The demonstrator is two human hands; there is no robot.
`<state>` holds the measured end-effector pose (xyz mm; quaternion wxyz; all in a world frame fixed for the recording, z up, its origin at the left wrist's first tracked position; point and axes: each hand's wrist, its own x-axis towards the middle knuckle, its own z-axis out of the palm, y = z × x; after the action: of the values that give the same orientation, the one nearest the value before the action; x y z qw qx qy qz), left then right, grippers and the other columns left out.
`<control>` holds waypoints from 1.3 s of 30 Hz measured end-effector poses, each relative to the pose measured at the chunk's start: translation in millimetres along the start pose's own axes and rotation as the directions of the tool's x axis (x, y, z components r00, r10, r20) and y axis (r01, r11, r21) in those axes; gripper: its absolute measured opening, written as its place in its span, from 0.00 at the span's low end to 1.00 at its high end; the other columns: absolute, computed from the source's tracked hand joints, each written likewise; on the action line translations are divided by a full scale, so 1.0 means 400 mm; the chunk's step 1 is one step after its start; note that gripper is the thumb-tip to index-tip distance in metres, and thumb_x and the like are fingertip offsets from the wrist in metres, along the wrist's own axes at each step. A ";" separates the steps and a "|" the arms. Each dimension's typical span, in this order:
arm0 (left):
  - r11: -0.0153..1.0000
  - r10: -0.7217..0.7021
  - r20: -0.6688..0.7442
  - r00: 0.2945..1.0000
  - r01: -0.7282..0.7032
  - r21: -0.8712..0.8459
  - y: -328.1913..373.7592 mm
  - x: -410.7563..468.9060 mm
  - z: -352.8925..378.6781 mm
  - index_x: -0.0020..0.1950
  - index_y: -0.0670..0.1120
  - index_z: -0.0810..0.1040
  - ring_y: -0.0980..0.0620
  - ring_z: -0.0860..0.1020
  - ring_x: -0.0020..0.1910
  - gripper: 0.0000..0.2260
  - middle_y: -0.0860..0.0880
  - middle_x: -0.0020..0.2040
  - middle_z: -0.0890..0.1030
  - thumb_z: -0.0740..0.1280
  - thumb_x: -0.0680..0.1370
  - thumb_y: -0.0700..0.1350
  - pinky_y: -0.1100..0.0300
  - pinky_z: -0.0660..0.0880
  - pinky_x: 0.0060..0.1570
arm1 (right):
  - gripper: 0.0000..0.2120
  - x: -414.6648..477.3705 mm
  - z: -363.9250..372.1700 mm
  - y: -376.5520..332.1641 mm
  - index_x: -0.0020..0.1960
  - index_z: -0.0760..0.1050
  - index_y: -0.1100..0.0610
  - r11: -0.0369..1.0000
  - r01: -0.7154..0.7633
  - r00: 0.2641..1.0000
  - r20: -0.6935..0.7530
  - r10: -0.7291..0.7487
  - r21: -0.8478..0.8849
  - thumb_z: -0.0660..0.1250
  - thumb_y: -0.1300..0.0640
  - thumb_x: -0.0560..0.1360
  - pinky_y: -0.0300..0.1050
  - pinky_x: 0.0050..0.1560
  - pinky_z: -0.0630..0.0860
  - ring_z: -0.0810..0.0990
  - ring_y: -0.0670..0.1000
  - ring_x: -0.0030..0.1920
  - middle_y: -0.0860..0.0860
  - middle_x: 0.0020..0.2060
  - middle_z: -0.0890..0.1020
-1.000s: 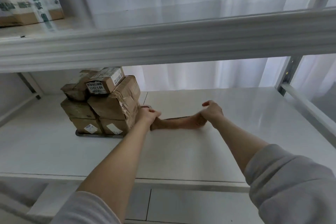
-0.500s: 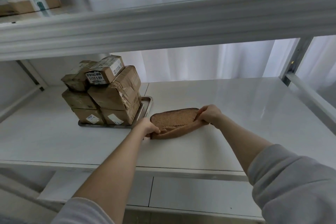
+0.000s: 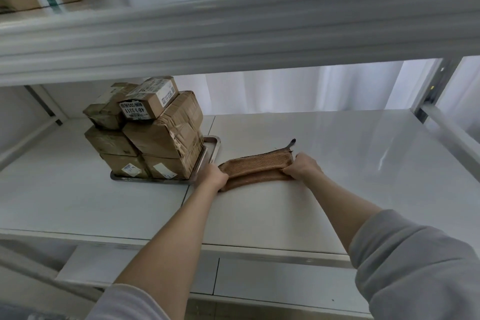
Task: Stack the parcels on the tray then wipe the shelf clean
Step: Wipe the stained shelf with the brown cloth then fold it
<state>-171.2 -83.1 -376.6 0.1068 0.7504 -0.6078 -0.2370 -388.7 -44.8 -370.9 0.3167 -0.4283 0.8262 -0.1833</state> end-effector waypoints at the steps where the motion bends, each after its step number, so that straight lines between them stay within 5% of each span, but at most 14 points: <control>1: 0.999 -0.007 -0.008 1.000 0.008 0.043 -0.003 0.000 0.008 0.56 0.41 0.78 0.43 0.78 0.57 0.13 0.42 0.57 0.80 0.66 0.75 0.47 0.57 0.73 0.49 | 0.20 0.004 0.006 0.005 0.60 0.71 0.56 0.999 -0.022 1.000 -0.018 0.022 -0.033 0.66 0.49 0.72 0.49 0.55 0.74 0.76 0.59 0.59 0.56 0.59 0.76; 4: 0.994 -0.016 -0.026 1.000 0.019 0.104 -0.001 -0.001 0.012 0.58 0.42 0.77 0.43 0.77 0.59 0.15 0.43 0.59 0.79 0.68 0.74 0.47 0.55 0.75 0.52 | 0.09 -0.001 0.013 0.000 0.52 0.74 0.55 0.995 -0.051 0.997 -0.056 0.046 -0.086 0.63 0.52 0.75 0.45 0.48 0.70 0.78 0.58 0.56 0.54 0.57 0.79; 8: 0.992 -0.045 -0.016 0.999 0.046 0.122 -0.008 -0.003 0.014 0.58 0.41 0.78 0.43 0.77 0.59 0.16 0.43 0.59 0.78 0.71 0.73 0.46 0.54 0.75 0.52 | 0.10 -0.001 0.018 0.002 0.54 0.77 0.56 0.991 -0.100 0.989 -0.120 0.089 -0.088 0.62 0.57 0.75 0.43 0.47 0.69 0.79 0.58 0.56 0.54 0.56 0.80; 14: 0.997 -0.051 -0.085 0.995 0.045 -0.070 -0.011 -0.009 -0.028 0.57 0.45 0.80 0.43 0.79 0.56 0.13 0.45 0.56 0.82 0.70 0.74 0.46 0.57 0.75 0.52 | 0.03 -0.011 -0.026 0.010 0.43 0.73 0.57 0.996 -0.079 0.974 -0.211 0.088 0.050 0.64 0.57 0.72 0.44 0.44 0.72 0.78 0.58 0.46 0.55 0.48 0.81; 17: 0.997 -0.068 -0.034 0.997 0.067 -0.027 -0.019 -0.012 -0.040 0.55 0.43 0.79 0.43 0.82 0.50 0.12 0.42 0.52 0.82 0.67 0.73 0.40 0.52 0.79 0.51 | 0.06 -0.041 -0.032 0.006 0.48 0.72 0.55 0.994 -0.067 0.993 -0.097 0.059 -0.084 0.62 0.55 0.72 0.45 0.49 0.71 0.78 0.57 0.52 0.52 0.49 0.78; 20: 0.994 -0.103 0.090 0.991 0.098 0.057 -0.031 -0.045 -0.042 0.51 0.38 0.77 0.46 0.81 0.40 0.09 0.43 0.38 0.80 0.68 0.71 0.35 0.54 0.79 0.45 | 0.14 -0.057 -0.018 0.017 0.56 0.71 0.54 0.971 -0.052 0.993 0.088 0.075 -0.233 0.61 0.54 0.70 0.47 0.56 0.71 0.76 0.57 0.59 0.50 0.55 0.76; 22: 0.993 -0.113 0.112 0.987 0.111 0.029 -0.031 -0.054 -0.040 0.46 0.40 0.75 0.46 0.78 0.37 0.05 0.44 0.35 0.76 0.68 0.72 0.37 0.53 0.80 0.43 | 0.14 -0.062 -0.018 0.021 0.57 0.71 0.54 0.970 -0.053 0.997 0.046 0.065 -0.236 0.59 0.57 0.71 0.45 0.54 0.70 0.76 0.56 0.59 0.52 0.55 0.76; 25: 0.990 -0.098 0.091 0.991 0.106 -0.087 -0.027 -0.051 -0.028 0.46 0.40 0.72 0.44 0.79 0.40 0.09 0.43 0.41 0.77 0.68 0.75 0.44 0.51 0.80 0.44 | 0.11 -0.067 -0.020 0.019 0.55 0.73 0.54 0.973 -0.059 0.997 -0.069 0.045 -0.225 0.61 0.57 0.73 0.43 0.50 0.69 0.77 0.55 0.58 0.52 0.55 0.78; 30: 0.997 -0.074 0.018 0.997 0.075 -0.037 -0.015 -0.054 -0.013 0.55 0.38 0.79 0.42 0.81 0.53 0.16 0.41 0.54 0.81 0.68 0.73 0.48 0.53 0.80 0.50 | 0.14 -0.066 0.002 0.028 0.60 0.74 0.53 0.972 -0.080 0.996 -0.047 0.071 -0.223 0.62 0.56 0.75 0.42 0.49 0.68 0.77 0.54 0.60 0.52 0.59 0.77; 33: 0.992 0.023 -0.029 0.999 -0.027 -0.127 0.034 -0.046 -0.016 0.46 0.41 0.82 0.42 0.82 0.50 0.11 0.41 0.49 0.83 0.68 0.70 0.46 0.51 0.81 0.49 | 0.14 -0.060 -0.006 0.035 0.58 0.75 0.55 0.982 -0.115 0.993 -0.024 0.113 -0.148 0.65 0.56 0.74 0.42 0.49 0.69 0.77 0.55 0.59 0.53 0.59 0.77; 39: 0.936 0.225 0.185 0.957 -0.160 -0.315 0.139 -0.080 0.015 0.45 0.46 0.80 0.51 0.77 0.33 0.06 0.45 0.38 0.80 0.71 0.73 0.48 0.59 0.77 0.34 | 0.07 -0.040 -0.005 0.044 0.48 0.71 0.55 0.996 -0.085 0.996 -0.031 0.085 0.014 0.65 0.55 0.72 0.43 0.47 0.70 0.78 0.56 0.57 0.54 0.57 0.79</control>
<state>-226.8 -64.9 -349.8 0.1737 0.6317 -0.6442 -0.3946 -393.7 -21.6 -373.6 0.3137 -0.3879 0.8475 -0.1815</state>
